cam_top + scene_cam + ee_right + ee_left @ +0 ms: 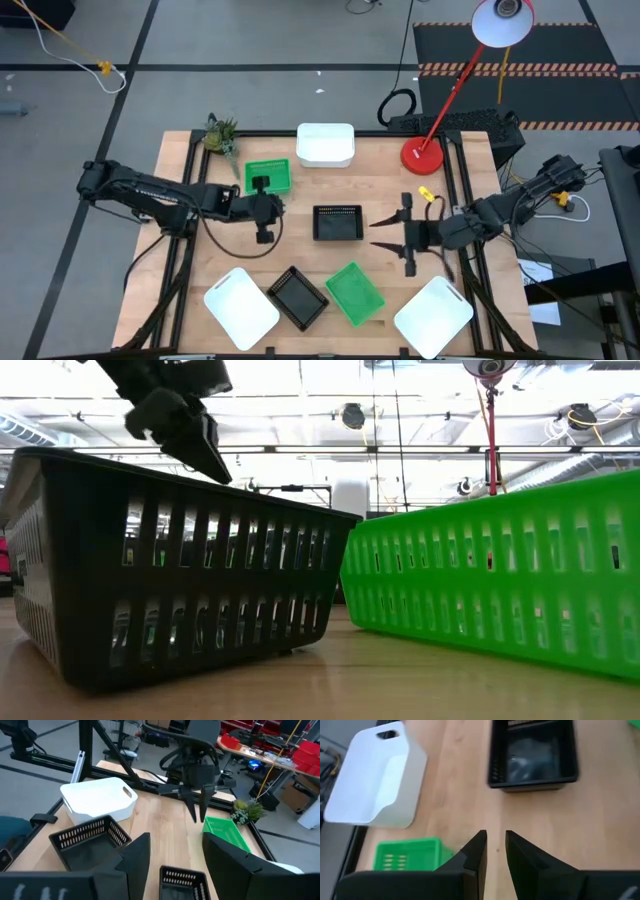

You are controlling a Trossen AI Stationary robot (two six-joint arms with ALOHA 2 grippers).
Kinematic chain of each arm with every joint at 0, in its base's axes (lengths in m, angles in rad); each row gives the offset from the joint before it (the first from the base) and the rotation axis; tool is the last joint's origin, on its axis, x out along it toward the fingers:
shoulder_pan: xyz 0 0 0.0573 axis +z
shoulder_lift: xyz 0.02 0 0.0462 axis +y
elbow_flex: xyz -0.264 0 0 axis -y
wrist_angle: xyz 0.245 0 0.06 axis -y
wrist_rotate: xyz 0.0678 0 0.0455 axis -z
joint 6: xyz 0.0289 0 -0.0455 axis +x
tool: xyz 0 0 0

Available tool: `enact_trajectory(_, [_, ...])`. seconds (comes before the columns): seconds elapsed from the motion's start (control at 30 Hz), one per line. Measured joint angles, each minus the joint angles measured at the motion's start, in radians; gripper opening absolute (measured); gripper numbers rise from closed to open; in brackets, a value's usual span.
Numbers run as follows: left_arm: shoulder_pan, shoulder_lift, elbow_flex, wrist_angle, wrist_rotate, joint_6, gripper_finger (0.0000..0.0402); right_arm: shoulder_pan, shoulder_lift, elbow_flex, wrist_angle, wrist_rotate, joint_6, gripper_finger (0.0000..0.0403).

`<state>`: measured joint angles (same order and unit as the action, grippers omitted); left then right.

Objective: Stack baskets by color
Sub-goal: Stack the bottom green bin on the stacked green bins

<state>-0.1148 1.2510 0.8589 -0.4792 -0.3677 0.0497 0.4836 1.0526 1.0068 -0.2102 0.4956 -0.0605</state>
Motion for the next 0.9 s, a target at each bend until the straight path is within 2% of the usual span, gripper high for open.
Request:
enact_trajectory(0.2, [-0.064,-0.01,0.0,0.0,0.0,-0.009,0.0072,0.0,0.176,0.124,-0.004,-0.006,-0.004,0.0173])
enact_trajectory(0.4, [-0.136,-0.03,-0.001,-0.004,0.001,-0.063,0.0072,-0.022,0.311,0.218,-0.004,-0.108,-0.037,0.0173])
enact_trajectory(0.6, [-0.206,-0.05,-0.002,-0.037,0.001,-0.138,0.0072,-0.073,0.394,0.26,0.005,-0.188,-0.059,0.0173])
enact_trajectory(0.9, [-0.272,-0.053,-0.002,-0.103,0.0,-0.21,0.0072,-0.102,0.526,0.26,-0.013,-0.44,0.022,0.0173])
